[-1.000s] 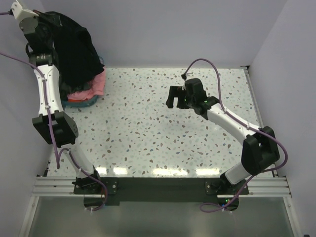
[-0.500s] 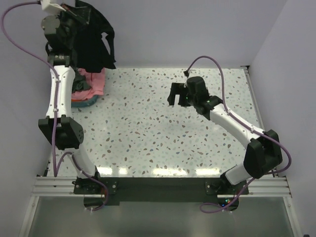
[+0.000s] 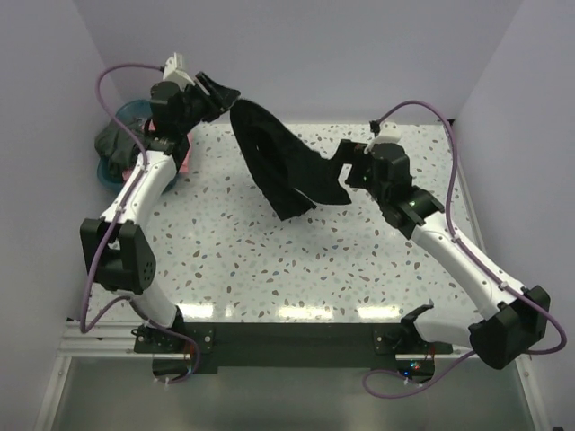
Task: Fold and stack the t-shirts
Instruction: Move the tshirt to the center of the board, then flatten the tshirt out
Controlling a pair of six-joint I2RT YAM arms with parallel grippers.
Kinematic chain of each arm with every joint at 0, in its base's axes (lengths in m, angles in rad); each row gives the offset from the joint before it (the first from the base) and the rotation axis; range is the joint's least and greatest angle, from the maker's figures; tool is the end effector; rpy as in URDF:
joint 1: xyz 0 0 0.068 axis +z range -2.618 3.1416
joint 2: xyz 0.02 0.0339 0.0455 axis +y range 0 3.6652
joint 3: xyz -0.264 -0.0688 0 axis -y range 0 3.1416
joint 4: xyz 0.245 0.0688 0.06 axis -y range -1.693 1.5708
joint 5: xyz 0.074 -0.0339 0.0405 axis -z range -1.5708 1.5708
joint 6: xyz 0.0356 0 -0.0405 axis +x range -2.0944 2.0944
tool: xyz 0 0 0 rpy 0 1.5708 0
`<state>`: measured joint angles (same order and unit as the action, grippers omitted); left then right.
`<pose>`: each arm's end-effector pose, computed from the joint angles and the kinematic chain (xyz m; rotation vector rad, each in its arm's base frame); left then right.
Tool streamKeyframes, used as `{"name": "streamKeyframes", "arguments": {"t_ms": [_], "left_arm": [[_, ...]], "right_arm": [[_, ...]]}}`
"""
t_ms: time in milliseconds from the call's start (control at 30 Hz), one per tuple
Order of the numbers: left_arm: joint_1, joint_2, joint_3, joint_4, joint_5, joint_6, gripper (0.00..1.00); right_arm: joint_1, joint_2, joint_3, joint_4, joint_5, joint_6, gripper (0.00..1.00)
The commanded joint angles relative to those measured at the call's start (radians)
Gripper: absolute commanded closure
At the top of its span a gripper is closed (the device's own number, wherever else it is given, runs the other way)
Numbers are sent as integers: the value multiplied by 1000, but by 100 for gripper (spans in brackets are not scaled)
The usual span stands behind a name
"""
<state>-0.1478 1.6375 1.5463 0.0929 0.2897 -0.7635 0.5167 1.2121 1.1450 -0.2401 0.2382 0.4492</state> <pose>0.3894 -0.0683 0.4145 -0.2672 1.6270 -0.9328 0.2470 0.1307 0.3713 0.1014 1.8900 0.4410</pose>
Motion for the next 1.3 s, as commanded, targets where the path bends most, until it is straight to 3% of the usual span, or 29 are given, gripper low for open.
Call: {"name": "streamKeyframes", "arguments": {"t_ms": [0, 167, 300, 467, 733, 933, 1267], "left_arm": [[68, 102, -124, -13, 77, -59, 41], [-5, -16, -338, -51, -33, 44, 36], [-73, -114, -474, -91, -145, 69, 47], [-251, -198, -603, -174, -283, 92, 59], [-452, -208, -758, -177, -383, 82, 66], [-524, -217, -830, -179, -420, 52, 43], [-532, -271, -902, -199, -457, 32, 40]], "right_arm": [[2, 38, -40, 1, 35, 3, 3], [2, 84, -132, 27, -12, 23, 7], [34, 139, -179, 59, -43, 40, 11], [94, 230, -180, 81, -34, 40, 13], [129, 380, -189, 116, 26, 63, 15], [129, 455, -189, 127, 92, 91, 16], [129, 555, -168, 159, 87, 123, 32]]}}
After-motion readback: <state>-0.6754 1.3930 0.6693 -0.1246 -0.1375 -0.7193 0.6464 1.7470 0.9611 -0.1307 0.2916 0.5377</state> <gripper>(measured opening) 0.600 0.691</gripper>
